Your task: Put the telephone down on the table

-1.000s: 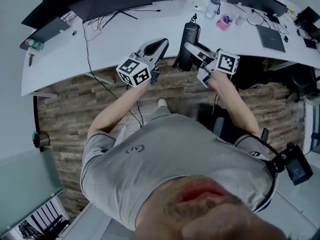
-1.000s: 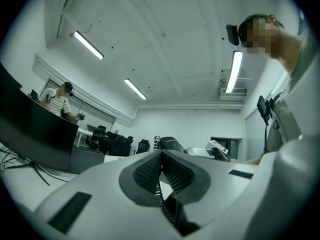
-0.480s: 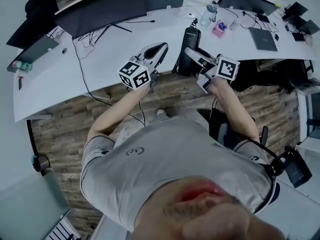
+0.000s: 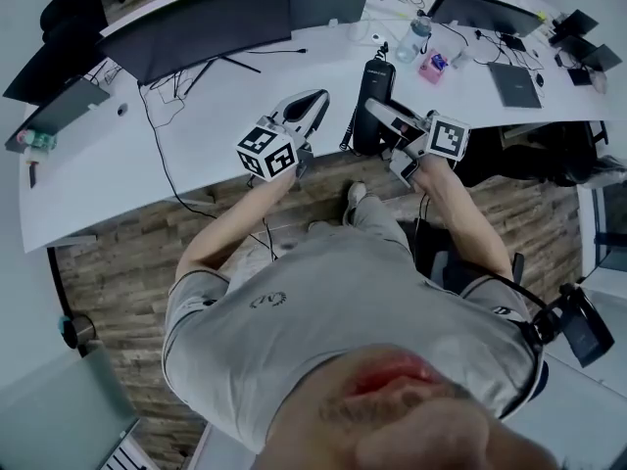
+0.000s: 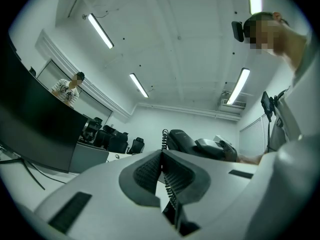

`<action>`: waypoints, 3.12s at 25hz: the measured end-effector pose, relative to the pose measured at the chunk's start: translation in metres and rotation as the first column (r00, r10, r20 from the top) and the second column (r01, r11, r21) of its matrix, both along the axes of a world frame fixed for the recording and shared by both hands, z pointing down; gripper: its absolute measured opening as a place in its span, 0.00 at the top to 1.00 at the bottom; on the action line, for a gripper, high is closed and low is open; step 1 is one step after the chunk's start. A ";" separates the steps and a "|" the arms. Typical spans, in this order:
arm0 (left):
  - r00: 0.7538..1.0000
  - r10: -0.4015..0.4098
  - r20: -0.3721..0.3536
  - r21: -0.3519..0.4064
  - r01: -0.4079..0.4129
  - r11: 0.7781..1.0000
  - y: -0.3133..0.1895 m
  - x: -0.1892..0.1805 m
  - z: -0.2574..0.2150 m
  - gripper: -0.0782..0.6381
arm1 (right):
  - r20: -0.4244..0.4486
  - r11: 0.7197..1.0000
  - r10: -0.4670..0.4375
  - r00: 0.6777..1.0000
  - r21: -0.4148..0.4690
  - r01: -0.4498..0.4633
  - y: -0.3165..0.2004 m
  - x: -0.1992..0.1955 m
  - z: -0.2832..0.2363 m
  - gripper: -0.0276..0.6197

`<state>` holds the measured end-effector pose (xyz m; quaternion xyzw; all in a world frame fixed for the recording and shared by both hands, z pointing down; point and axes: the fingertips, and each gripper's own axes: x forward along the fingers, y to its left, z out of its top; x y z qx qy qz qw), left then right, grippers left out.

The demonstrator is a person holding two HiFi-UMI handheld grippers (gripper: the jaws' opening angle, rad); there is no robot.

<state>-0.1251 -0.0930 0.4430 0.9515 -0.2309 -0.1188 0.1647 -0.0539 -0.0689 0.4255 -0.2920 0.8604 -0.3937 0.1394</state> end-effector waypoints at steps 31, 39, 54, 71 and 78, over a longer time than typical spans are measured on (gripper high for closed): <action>0.947 -0.272 0.173 0.027 0.272 0.962 -0.207 0.006 -0.018 0.88 | 0.128 0.962 -0.273 0.954 0.009 0.274 -0.219 0.006 0.015 0.49; 0.916 -0.365 0.170 0.077 0.357 0.931 -0.276 0.038 -0.038 0.88 | 0.161 0.952 -0.297 0.941 -0.019 0.304 -0.280 0.044 0.023 0.49; 0.927 -0.341 0.159 0.120 0.324 0.938 -0.310 0.058 -0.055 0.88 | 0.122 0.948 -0.298 0.947 -0.082 0.308 -0.302 0.043 0.058 0.49; 0.961 -0.260 0.091 0.113 0.250 0.962 -0.301 0.014 -0.063 0.88 | 0.059 0.947 -0.277 0.959 -0.151 0.283 -0.287 -0.019 0.090 0.49; 0.966 -0.245 0.084 0.094 0.237 0.967 -0.302 0.001 -0.053 0.88 | 0.030 0.938 -0.268 0.963 -0.220 0.268 -0.284 -0.032 0.133 0.49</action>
